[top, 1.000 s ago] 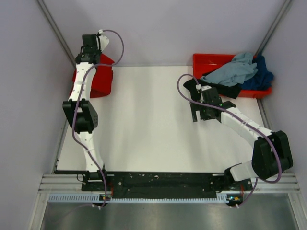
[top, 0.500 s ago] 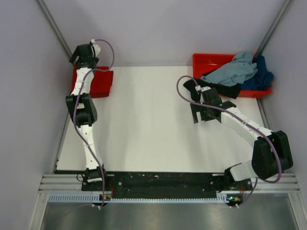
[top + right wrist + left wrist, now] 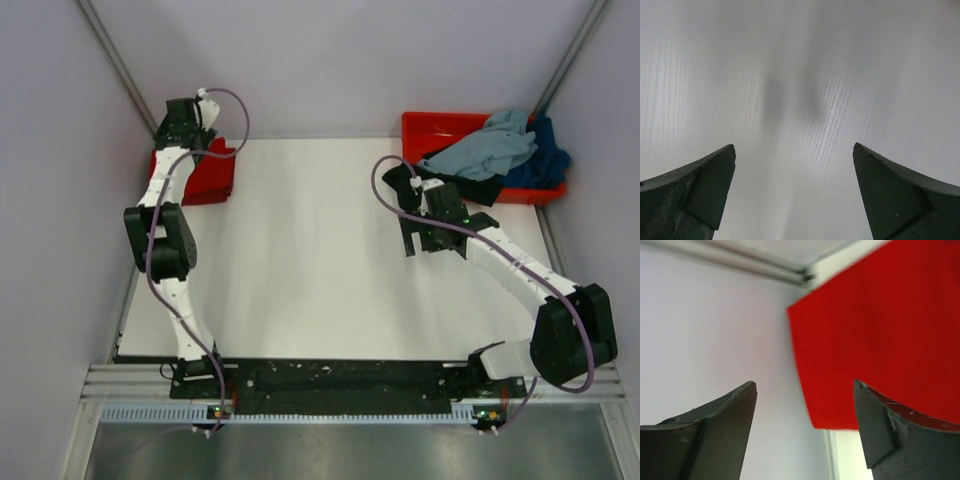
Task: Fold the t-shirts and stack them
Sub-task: Put the neatly folded tshirt into the corner of the board with the left arm
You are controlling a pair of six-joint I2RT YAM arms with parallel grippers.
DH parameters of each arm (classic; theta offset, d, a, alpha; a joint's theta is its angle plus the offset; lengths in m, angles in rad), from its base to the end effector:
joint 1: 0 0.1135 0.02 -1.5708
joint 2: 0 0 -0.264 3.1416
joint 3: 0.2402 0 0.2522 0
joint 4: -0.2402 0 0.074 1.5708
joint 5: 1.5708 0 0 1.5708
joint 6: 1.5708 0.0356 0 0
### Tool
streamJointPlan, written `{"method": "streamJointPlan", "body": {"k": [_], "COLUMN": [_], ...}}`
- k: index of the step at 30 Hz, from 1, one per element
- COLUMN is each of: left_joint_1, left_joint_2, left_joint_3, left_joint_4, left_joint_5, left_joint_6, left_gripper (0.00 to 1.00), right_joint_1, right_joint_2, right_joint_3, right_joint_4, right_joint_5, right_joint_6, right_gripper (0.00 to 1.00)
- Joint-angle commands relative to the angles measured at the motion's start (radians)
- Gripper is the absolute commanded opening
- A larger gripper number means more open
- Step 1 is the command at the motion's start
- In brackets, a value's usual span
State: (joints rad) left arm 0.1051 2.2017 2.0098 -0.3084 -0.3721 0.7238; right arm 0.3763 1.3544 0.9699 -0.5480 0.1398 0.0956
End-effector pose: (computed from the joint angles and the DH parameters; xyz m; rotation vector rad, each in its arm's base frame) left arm 0.5174 0.0676 0.2874 0.4247 2.1147 0.8812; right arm 0.2604 0.0975 0.2473 -0.2912 2.4733 0.0228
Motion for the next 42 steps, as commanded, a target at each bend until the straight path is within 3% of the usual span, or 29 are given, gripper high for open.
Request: {"method": "streamJointPlan", "body": {"k": [1,4,7,10,14,15,20,27,31,42], "left_joint_1": [-0.045,-0.09,-0.154,-0.209,-0.32,-0.344,-0.4,-0.397,-0.397,-0.397], "left_joint_2": [-0.187,-0.195,-0.212,-0.325,-0.537,-0.58,-0.785,-0.985,-1.017,-0.976], "left_joint_3": [-0.159,-0.192,-0.192,-0.326,-0.656,-0.728,-1.084,-1.512,-1.55,-1.527], "left_joint_4": [-0.181,-0.245,-0.369,-0.37,-0.217,-0.184,0.024,0.466,0.574,0.546], "left_joint_5": [0.367,0.406,0.412,0.482,0.498,0.502,0.578,0.487,0.473,0.466], "left_joint_6": [-0.133,-0.149,-0.181,-0.216,-0.241,-0.248,-0.262,-0.273,-0.323,-0.351], "left_gripper": [0.73,0.67,0.72,0.77,0.82,0.99,0.99,0.99,0.99,0.99], "right_joint_1": [-0.011,-0.011,-0.011,-0.011,-0.011,-0.01,-0.01,-0.011,-0.011,-0.011], "right_joint_2": [-0.038,-0.049,-0.072,-0.089,-0.129,-0.147,-0.245,-0.373,-0.434,-0.603], "right_joint_3": [0.02,0.007,-0.01,-0.039,-0.092,-0.115,-0.255,-0.41,-0.491,-0.608], "right_joint_4": [0.002,0.003,0.011,0.039,0.111,0.143,0.281,0.404,0.486,0.542], "right_joint_5": [-0.02,-0.019,0.0,0.012,0.018,0.023,0.058,0.113,0.144,0.227], "right_joint_6": [-0.011,-0.011,-0.013,-0.014,0.018,0.023,0.047,0.078,0.085,0.096], "right_gripper": [0.99,0.99,0.99,0.99,0.99,0.99,0.99,0.99,0.99,0.99]}}
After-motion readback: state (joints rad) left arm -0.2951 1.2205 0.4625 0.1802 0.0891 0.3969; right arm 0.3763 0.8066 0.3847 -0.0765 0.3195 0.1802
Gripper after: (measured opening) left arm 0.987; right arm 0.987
